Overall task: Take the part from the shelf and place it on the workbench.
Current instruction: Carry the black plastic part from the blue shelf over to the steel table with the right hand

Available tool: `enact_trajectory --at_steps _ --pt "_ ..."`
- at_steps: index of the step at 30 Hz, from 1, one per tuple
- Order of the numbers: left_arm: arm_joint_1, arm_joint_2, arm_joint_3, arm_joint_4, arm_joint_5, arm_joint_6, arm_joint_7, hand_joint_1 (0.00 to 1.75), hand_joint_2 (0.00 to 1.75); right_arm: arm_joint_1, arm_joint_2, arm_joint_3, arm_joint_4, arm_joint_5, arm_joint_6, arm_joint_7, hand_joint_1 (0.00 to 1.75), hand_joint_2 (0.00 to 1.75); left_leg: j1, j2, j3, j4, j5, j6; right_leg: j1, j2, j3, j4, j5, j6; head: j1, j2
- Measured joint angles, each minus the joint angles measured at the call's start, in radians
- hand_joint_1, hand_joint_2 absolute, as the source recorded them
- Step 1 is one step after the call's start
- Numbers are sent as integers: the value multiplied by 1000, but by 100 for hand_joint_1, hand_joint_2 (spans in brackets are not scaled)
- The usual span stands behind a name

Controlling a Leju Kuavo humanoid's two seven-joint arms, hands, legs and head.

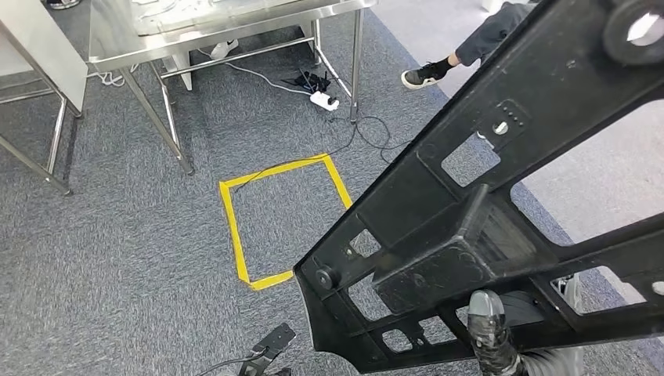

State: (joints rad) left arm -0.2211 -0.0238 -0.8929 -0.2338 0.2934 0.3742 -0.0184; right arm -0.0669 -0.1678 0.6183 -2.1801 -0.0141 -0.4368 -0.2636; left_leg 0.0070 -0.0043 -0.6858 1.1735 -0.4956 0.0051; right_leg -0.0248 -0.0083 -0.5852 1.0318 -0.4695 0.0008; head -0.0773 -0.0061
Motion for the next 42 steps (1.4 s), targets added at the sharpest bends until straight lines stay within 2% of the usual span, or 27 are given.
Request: enact_trajectory --at_steps 2,3,5,7,9,11,12,13,14,15,17,18,21,23,24,26,27,28,29,30,32,33,36,38,39,41,42 --pt "-2 0 0 0 0 0 0 0 175 0 0 0 0 0 0 0 129 175 -4 6 57 -112 40 4 2 -4 7 1 -7 10 1 0" --pt "-2 0 0 0 0 0 -1 0 175 -1 0 0 0 0 0 0 129 175 -7 8 70 -136 41 7 4 -5 9 0 -9 15 1 0" --pt "-2 0 0 0 0 0 -1 0 175 -1 0 0 1 0 0 0 129 175 -11 4 74 -141 38 17 4 -7 13 -5 -10 27 2 0" --pt "-3 1 0 0 0 -1 -2 0 175 -1 0 0 1 0 1 0 129 175 -9 2 83 -151 41 30 0 -6 11 9 -24 37 3 0" --pt "-5 0 0 0 0 -4 -2 0 175 -2 0 0 2 -3 4 1 129 175 -7 0 91 -158 42 42 0 -3 -30 97 -70 40 9 0" --pt "-6 0 0 0 0 -10 -3 0 175 -2 0 0 5 -8 5 1 129 175 -10 -1 93 -158 38 49 4 0 -101 229 -118 40 13 0" --pt "-6 0 0 0 1 -12 -3 0 175 -1 -1 0 6 -11 5 1 129 175 -13 -3 94 -156 36 52 5 1 -126 268 -121 39 13 0" --pt "-5 0 0 0 1 -14 -3 0 175 -1 -1 0 8 -14 5 1 129 175 -14 -5 95 -155 33 53 6 2 -134 270 -106 37 13 0" --pt "-5 0 0 0 1 -15 -3 0 175 -1 -1 0 8 -17 5 1 129 175 -16 -8 97 -152 30 53 7 3 -123 233 -74 33 13 0" --pt "-6 0 0 0 2 -15 -3 0 175 -1 -1 0 8 -19 5 1 129 175 -17 -11 100 -149 26 52 9 5 -96 167 -34 29 13 0" --pt "-7 0 0 0 2 -16 -3 0 175 -2 -1 0 9 -21 6 1 129 175 -20 -15 101 -143 19 47 13 10 -43 50 9 20 13 0" --pt "-7 0 0 0 2 -16 -3 0 175 -2 -1 0 9 -22 6 1 129 175 -21 -17 100 -142 16 43 15 12 -28 20 14 16 13 0" --pt "-7 0 0 0 2 -17 -3 0 175 -2 -1 0 10 -27 7 0 129 175 -21 -18 99 -142 14 30 14 12 -19 3 13 6 12 0" --pt "-8 1 0 0 1 -18 -3 0 175 -3 0 0 10 -29 7 -1 129 175 -19 -15 83 -104 -10 18 9 10 -9 -8 14 -2 9 0" --pt "-8 1 0 0 1 -18 -3 0 175 -3 0 0 10 -31 7 -1 129 175 -17 -13 60 -57 -33 13 7 8 -4 -12 14 -6 8 0" --pt "-6 1 0 0 1 -18 -1 0 175 -2 0 0 11 -36 7 -2 129 175 -11 -11 -9 67 -76 4 8 5 1 -13 9 -11 6 0" --pt "-3 1 0 0 1 -18 -1 0 175 -2 0 0 13 -38 7 -3 129 175 -8 -10 -36 107 -80 0 8 4 3 -12 7 -12 6 0" --pt "-1 1 0 0 1 -18 0 0 175 -1 0 0 14 -40 7 -3 129 175 -5 -10 -48 115 -66 -2 7 4 6 -12 3 -12 5 0" --pt "0 1 0 0 1 -18 1 0 175 -1 0 0 16 -41 7 -3 129 175 -3 -8 -39 84 -34 -4 7 4 10 -11 0 -10 6 0" --pt "0 1 0 0 1 -18 2 0 175 -1 0 0 16 -42 7 -4 129 175 -1 -6 -14 22 8 -4 6 5 16 -10 -5 -7 5 0" --pt "-2 1 0 0 1 -18 4 0 175 -1 0 0 17 -42 7 -4 129 175 -3 -1 41 -97 52 -1 7 5 24 -7 -15 2 6 0" --pt "-2 1 0 0 1 -17 5 0 175 -1 0 0 18 -43 7 -5 129 175 -6 0 57 -129 55 2 7 5 26 -7 -18 8 6 0" --pt "-2 5 0 0 6 -15 5 0 175 -2 0 0 21 -41 7 -11 129 175 -10 -1 70 -146 45 18 6 4 30 -11 -24 26 7 0" --pt "-1 8 0 0 11 -16 -1 0 175 -3 0 0 23 -37 10 -16 129 175 -8 -3 84 -157 43 32 5 3 19 22 -44 34 10 0" --pt "-1 10 0 0 15 -17 -5 0 175 -3 0 0 24 -35 14 -17 129 175 -6 -3 92 -161 41 39 5 4 -4 69 -63 35 11 0" --pt "1 14 0 0 22 -21 -14 0 175 -3 1 1 30 -32 20 -19 129 175 -9 -3 101 -162 32 50 6 5 -79 199 -106 36 13 0" --pt "4 16 0 0 26 -23 -17 0 175 -2 1 1 34 -31 22 -20 129 175 -10 -3 106 -161 26 53 6 6 -115 249 -112 36 13 0"
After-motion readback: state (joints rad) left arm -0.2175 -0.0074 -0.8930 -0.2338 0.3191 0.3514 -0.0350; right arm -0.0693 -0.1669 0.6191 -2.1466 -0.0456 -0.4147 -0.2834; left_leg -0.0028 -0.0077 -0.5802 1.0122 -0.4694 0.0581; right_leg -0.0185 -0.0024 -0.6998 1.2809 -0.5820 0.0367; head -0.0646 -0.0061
